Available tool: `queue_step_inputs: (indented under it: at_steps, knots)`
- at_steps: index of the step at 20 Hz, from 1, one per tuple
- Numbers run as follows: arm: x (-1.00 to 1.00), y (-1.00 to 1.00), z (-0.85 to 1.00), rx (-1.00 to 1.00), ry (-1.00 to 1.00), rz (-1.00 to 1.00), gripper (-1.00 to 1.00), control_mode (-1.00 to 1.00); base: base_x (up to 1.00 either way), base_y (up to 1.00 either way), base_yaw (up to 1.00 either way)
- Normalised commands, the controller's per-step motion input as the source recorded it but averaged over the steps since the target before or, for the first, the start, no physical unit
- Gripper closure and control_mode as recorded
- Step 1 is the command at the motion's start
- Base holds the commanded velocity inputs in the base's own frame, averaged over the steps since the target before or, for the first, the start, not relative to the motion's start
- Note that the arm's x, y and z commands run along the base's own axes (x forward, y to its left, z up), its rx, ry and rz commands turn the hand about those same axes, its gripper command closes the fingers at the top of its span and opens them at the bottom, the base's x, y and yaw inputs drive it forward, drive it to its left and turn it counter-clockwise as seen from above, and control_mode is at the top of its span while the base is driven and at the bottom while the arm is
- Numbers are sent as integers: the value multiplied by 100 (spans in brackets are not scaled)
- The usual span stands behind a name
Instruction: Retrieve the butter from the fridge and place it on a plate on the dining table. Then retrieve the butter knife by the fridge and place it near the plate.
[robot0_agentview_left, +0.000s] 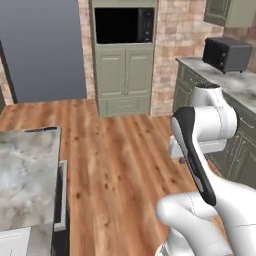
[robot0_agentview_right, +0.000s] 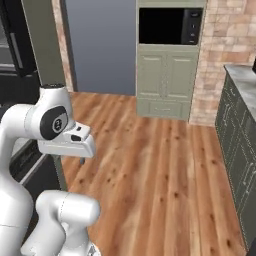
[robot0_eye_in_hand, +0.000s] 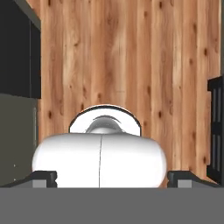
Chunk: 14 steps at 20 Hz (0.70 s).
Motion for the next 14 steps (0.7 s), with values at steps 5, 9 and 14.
queue_step_inputs:
  at_steps: [5, 9, 14]
  knots:
    - [0, 0, 0, 0, 0, 0, -100, 100, 100, -2, 45]
    - [0, 0, 0, 0, 0, 0, -100, 100, 100, -7, 63]
    - [0, 0, 0, 0, 0, 0, -100, 100, 99, -47, 70]
